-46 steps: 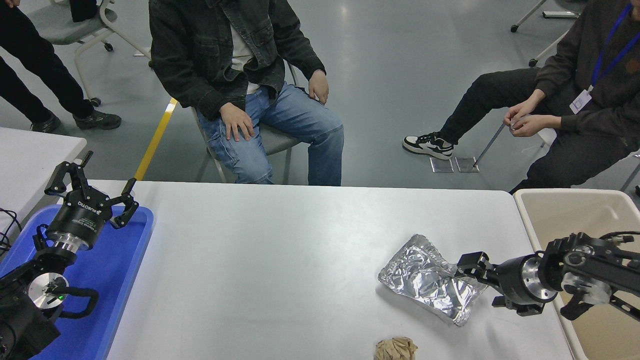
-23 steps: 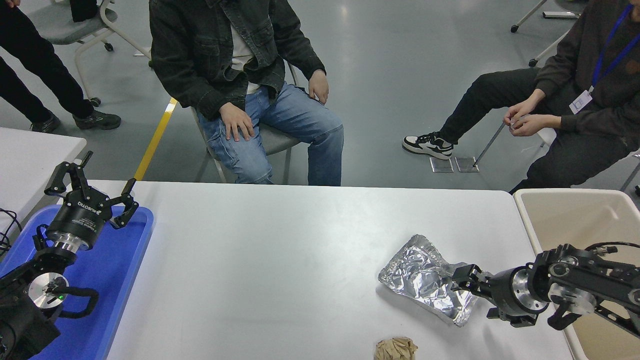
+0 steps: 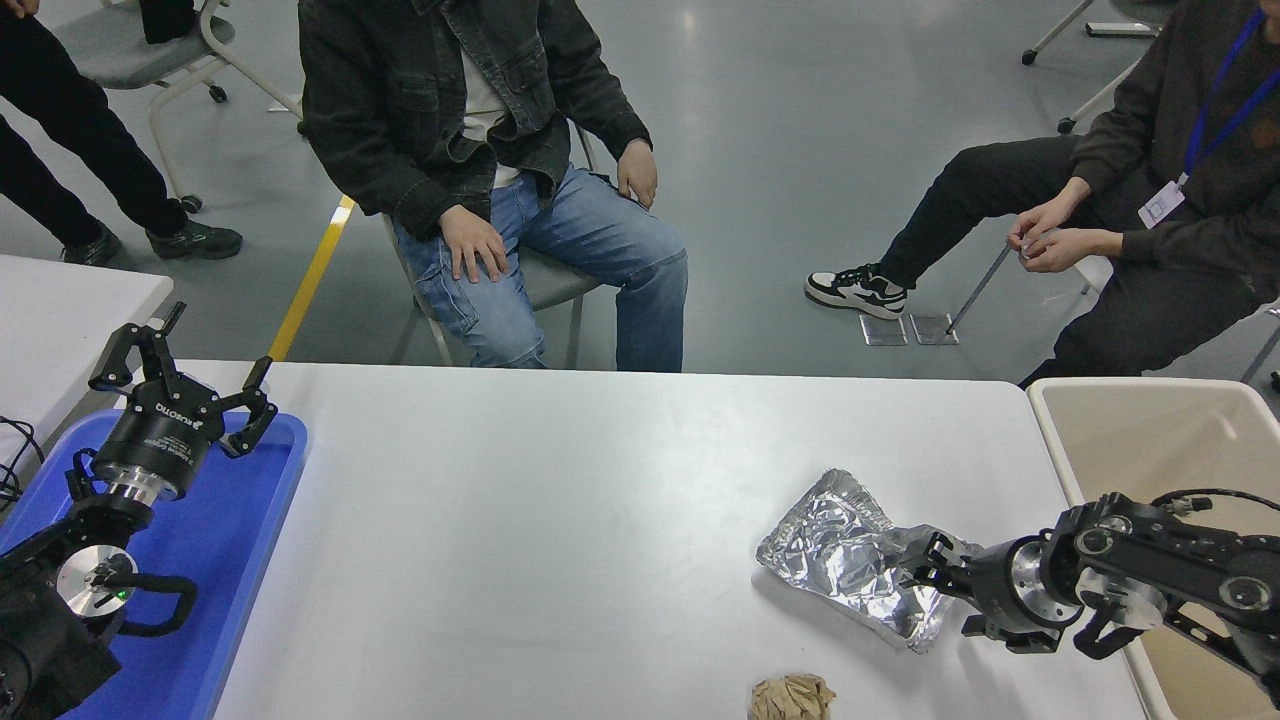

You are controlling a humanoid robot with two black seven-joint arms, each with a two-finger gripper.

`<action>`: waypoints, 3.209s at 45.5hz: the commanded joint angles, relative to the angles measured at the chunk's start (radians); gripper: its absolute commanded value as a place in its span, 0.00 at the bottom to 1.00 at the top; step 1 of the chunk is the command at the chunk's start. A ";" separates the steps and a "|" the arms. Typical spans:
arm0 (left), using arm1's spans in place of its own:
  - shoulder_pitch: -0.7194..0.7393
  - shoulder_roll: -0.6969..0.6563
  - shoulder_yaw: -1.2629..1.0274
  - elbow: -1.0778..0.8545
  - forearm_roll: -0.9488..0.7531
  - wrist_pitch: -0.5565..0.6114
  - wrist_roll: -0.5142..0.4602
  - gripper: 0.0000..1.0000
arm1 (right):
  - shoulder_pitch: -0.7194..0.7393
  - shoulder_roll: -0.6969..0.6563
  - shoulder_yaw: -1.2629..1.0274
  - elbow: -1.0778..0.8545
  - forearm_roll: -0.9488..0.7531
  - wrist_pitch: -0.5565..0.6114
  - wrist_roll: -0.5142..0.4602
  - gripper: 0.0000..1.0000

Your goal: Clean the table surface

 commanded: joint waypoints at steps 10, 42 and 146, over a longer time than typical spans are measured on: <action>0.000 0.000 0.000 0.000 0.000 0.000 0.000 1.00 | -0.004 0.007 -0.001 -0.010 0.000 0.007 -0.001 0.34; 0.000 0.000 0.000 0.000 0.000 0.000 0.000 1.00 | 0.014 -0.062 0.000 0.075 0.010 0.041 -0.010 0.00; 0.000 0.000 0.000 0.000 0.000 0.000 0.000 1.00 | 0.309 -0.674 0.023 -0.009 -0.045 0.430 0.163 0.00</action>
